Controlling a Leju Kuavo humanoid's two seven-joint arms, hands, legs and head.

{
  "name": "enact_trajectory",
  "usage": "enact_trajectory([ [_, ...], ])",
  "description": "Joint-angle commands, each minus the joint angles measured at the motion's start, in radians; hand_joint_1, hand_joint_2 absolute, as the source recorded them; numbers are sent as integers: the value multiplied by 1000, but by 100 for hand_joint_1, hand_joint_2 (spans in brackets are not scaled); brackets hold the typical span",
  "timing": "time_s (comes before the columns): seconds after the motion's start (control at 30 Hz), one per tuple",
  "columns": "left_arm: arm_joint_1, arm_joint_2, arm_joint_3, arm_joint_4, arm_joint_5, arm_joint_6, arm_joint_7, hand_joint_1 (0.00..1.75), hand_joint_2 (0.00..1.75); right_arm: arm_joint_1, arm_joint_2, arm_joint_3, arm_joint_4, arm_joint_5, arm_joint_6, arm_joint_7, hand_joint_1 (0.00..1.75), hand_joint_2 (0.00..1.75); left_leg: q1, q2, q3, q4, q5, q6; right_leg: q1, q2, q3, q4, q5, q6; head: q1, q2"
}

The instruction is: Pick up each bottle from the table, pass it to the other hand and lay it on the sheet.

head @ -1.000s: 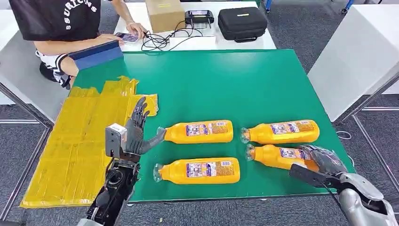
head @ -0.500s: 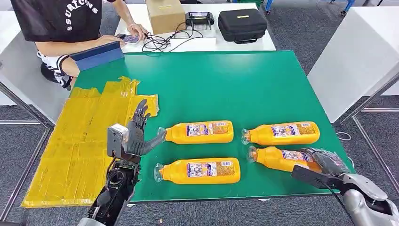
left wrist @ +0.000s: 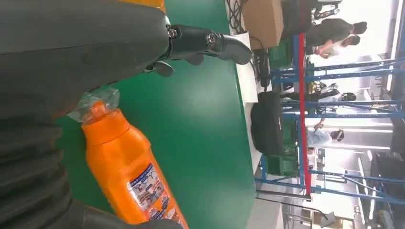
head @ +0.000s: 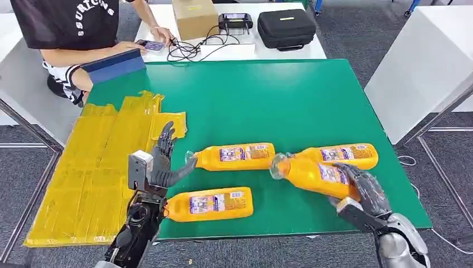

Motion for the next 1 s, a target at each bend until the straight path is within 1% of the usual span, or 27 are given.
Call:
enact_trajectory([
  [0.03,-31,5,1,38,-5,3,9,0,175,-3,209,-163,-91,-76,-58,-36,175,175,1,3,4,-1,-2,-4,1,0,5,-1,-2,-1,0,0],
  [0.07,-31,5,1,38,-5,4,9,0,175,-4,209,-161,-88,-76,-55,-34,175,175,1,3,2,-1,-2,-3,1,1,3,-1,-1,-1,0,0],
  [0.13,-31,5,1,38,-5,4,9,0,175,-4,209,-161,-88,-76,-55,-34,175,175,1,4,6,0,-4,-5,2,1,7,-2,-3,-1,0,0],
  [0.23,-31,5,1,38,-5,4,9,0,175,-4,209,-161,-88,-76,-55,-34,175,175,0,2,1,0,-1,-3,0,0,2,-1,-1,-1,0,0],
  [0.3,-31,5,1,38,-5,4,9,0,175,-4,209,-161,-88,-76,-55,-34,175,175,0,2,2,0,-2,-3,0,0,3,-1,-2,-1,0,0],
  [0.33,-33,5,-1,36,-7,4,10,0,175,-13,214,-160,-74,-79,-55,-34,175,175,-1,2,0,0,-1,-2,-1,0,1,-1,-1,0,0,0],
  [0.37,-35,6,-6,33,-12,3,11,0,175,-21,219,-155,-63,-77,-54,-34,175,175,-1,3,3,0,-2,-4,-1,1,3,-1,-2,-1,0,0],
  [0.43,-41,6,-19,27,-21,1,15,0,175,-42,237,-153,-42,-90,-66,-40,175,175,0,4,3,0,-3,-4,0,1,4,-1,-2,-1,0,0],
  [0.5,-55,6,-50,14,-42,-9,15,0,175,-73,260,-131,-6,-104,-72,-42,175,175,-1,3,0,0,-1,-3,-1,2,1,-1,0,-1,0,0],
  [0.53,-59,5,-62,5,-49,-13,14,0,175,-85,268,-119,10,-107,-75,-41,175,175,0,4,1,0,-2,-4,0,2,2,-1,-1,-1,0,0],
  [0.57,-64,1,-86,-21,-59,-16,22,0,175,-111,276,-78,48,-119,-91,-40,175,175,0,4,0,0,-1,-3,0,2,0,-1,0,-1,0,0],
  [0.63,-75,-2,-127,-56,-74,-39,21,0,175,-148,293,-16,88,-129,-97,-45,175,175,0,6,3,1,-3,-5,0,4,3,0,-1,-1,0,0],
  [0.7,-85,-9,-164,-99,-77,-56,33,0,175,-199,305,71,145,-143,-124,-46,175,175,0,6,-1,1,-2,-3,0,4,-1,0,0,-1,0,0],
  [0.73,-89,-8,-176,-109,-77,-62,38,0,175,-221,309,104,170,-150,-131,-44,175,175,0,9,0,1,-2,-4,0,7,0,0,0,-1,0,0],
  [0.77,-101,-8,-200,-129,-77,-71,33,0,175,-272,326,149,229,-160,-126,-43,175,175,0,8,-1,1,-2,-3,0,6,-1,0,1,-1,0,0],
  [0.8,-104,-10,-209,-140,-72,-71,38,0,175,-299,337,172,259,-164,-143,-40,175,175,0,11,1,2,-3,-4,0,8,0,1,0,-1,0,0],
  [0.87,-113,0,-235,-158,-63,-73,42,0,175,-365,353,216,344,-191,-150,-44,175,175,0,9,-1,1,-1,-3,0,7,-1,1,1,-1,0,0],
  [0.9,-113,4,-244,-163,-55,-70,42,0,175,-388,358,234,374,-205,-166,-47,175,175,0,12,1,1,-2,-4,0,9,0,0,1,-1,0,0],
  [0.93,-114,6,-254,-171,-50,-71,35,0,175,-423,368,253,418,-220,-144,-51,175,175,0,11,0,1,-2,-3,0,8,-1,1,1,-1,0,0],
  [0.97,-113,9,-266,-186,-45,-69,31,0,175,-472,391,277,478,-235,-139,-62,175,175,0,14,2,1,-2,-4,0,10,0,1,1,-1,0,0],
  [1.0,-111,8,-269,-198,-39,-67,30,0,175,-504,408,296,519,-245,-132,-66,175,175,0,11,1,1,-1,-3,0,8,-1,1,1,-1,0,0],
])
